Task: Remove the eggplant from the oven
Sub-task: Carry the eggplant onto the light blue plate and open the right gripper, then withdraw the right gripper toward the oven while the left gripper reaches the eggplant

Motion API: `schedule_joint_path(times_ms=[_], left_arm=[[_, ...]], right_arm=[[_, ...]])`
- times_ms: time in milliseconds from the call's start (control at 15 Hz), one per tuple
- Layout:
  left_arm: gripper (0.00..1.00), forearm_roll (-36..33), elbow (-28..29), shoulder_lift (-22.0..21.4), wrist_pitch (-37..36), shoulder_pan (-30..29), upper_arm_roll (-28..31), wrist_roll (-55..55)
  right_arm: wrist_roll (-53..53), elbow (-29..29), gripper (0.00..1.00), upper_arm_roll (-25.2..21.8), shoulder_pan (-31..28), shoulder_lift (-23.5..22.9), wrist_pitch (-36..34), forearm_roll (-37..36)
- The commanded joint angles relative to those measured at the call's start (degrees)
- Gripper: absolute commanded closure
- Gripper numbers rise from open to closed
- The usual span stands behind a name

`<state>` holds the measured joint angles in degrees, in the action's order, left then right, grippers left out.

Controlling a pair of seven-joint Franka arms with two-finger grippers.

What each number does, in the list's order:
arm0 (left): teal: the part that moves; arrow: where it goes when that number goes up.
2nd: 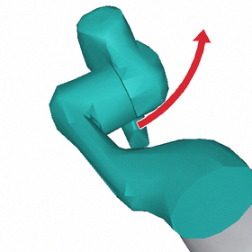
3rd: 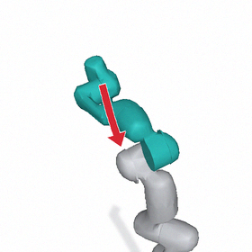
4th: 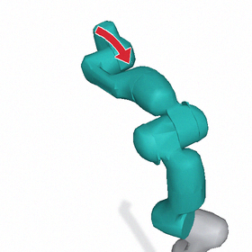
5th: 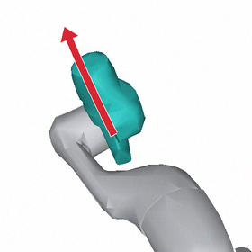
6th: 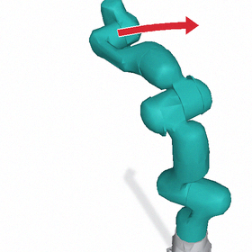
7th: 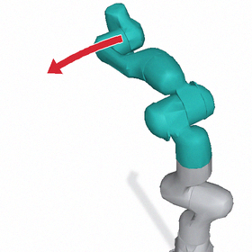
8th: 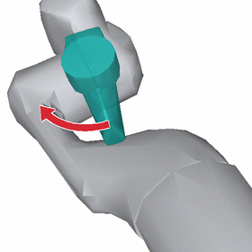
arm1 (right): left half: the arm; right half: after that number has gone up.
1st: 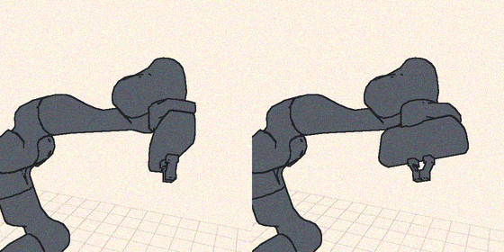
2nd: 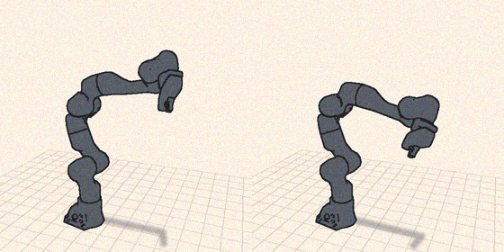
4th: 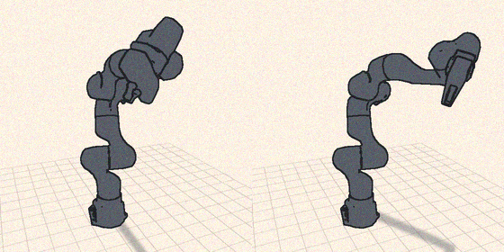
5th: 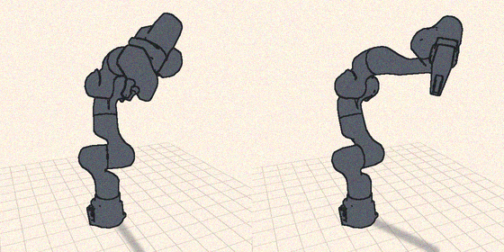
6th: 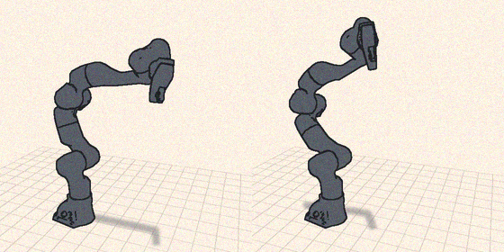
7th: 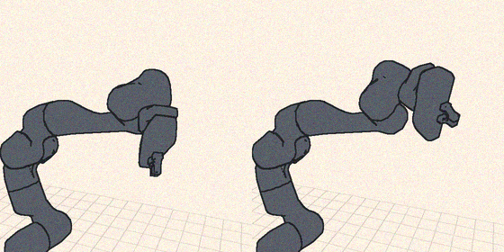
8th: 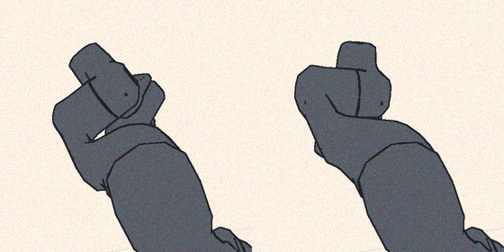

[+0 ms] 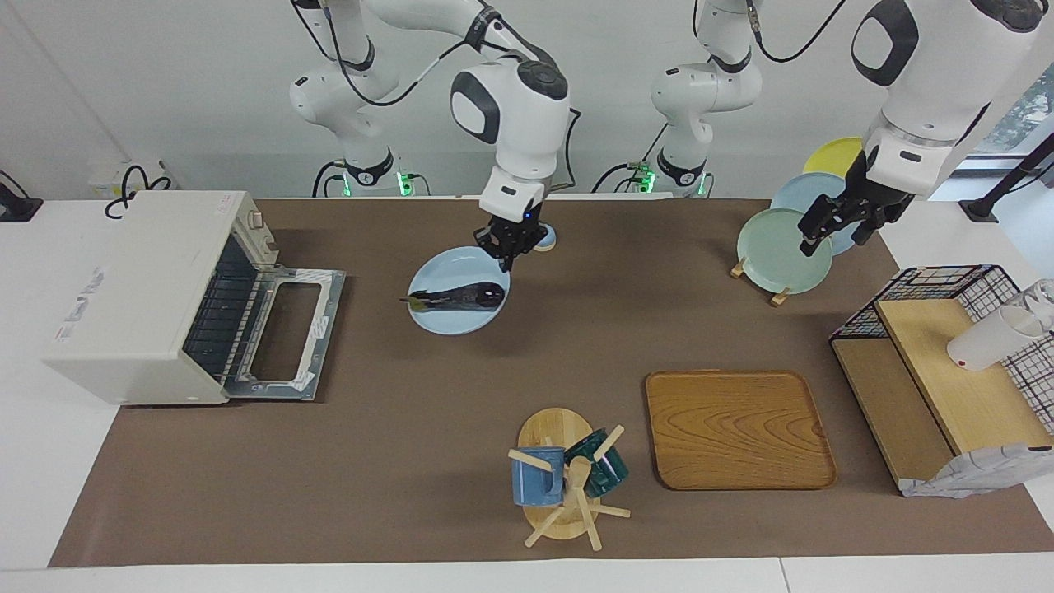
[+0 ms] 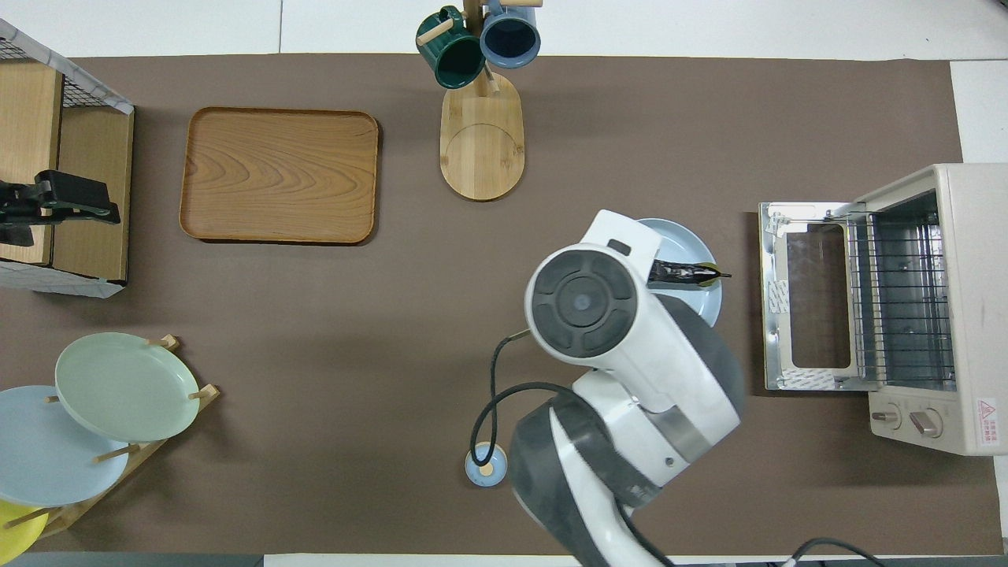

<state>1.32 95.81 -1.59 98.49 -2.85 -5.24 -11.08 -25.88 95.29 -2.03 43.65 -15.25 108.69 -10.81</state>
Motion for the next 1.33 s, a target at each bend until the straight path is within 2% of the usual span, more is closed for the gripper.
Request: schedule_joint_path(times_ms=[0, 133, 400, 467, 533, 667, 800, 933, 1067, 1200, 1267], left_arm=[[0.0, 0.5, 1.0, -0.5, 2.0, -0.5, -0.4, -0.1], [0.0, 0.5, 1.0, -0.5, 2.1, -0.5, -0.4, -0.2], [0.0, 0.6, 1.3, -0.6, 2.9, -0.4, -0.6, -0.7], [0.0, 0.6, 1.7, -0.7, 2.9, -0.4, -0.7, -1.3], [0.0, 0.6, 1.8, -0.7, 3.1, -0.4, -0.8, -2.0], [0.0, 1.0, 1.9, -0.6, 3.6, 0.1, -0.9, -3.6], [0.0, 2.3, 1.8, -0.3, 3.9, 0.8, -0.9, -3.9], [0.0, 2.5, 1.8, 0.0, 4.2, 2.3, -0.9, -5.3], [0.0, 2.5, 1.9, 0.4, 4.3, 4.2, -0.9, -9.3], [0.0, 2.5, 1.9, 1.5, 5.1, 7.5, -0.9, -16.6], [0.0, 2.5, 2.3, 1.9, 6.4, 9.0, -0.9, -20.8]], right_arm=[[-2.9, -13.2, 1.0, 0.4, 2.0, -14.3, -0.5, 0.0], [-3.0, -10.5, 1.0, 0.9, 2.1, -15.2, 7.8, 2.5], [-5.9, -9.5, 1.0, 0.9, 1.6, -15.2, 10.6, 6.4], [-6.5, -8.6, 0.78, 0.9, 1.4, -15.2, 13.0, 8.3], [-6.6, -8.1, 0.49, 0.9, 1.1, -15.2, 14.2, 9.0], [-6.9, -10.4, 0.48, 0.9, 1.2, -14.9, 12.1, 9.2], [-5.9, -14.0, 0.51, 0.3, -1.3, -13.5, 4.6, 8.4], [1.9, -13.1, 0.6, 0.8, -7.9, -8.5, -1.2, 9.0], [8.6, -12.2, 0.8, 0.7, -12.2, -5.2, -6.7, 8.7], [9.4, -9.6, 0.99, 0.5, -15.4, -3.2, -10.3, 7.7], [10.5, -6.8, 1.0, 0.4, -17.5, -2.2, -10.1, 6.6]])
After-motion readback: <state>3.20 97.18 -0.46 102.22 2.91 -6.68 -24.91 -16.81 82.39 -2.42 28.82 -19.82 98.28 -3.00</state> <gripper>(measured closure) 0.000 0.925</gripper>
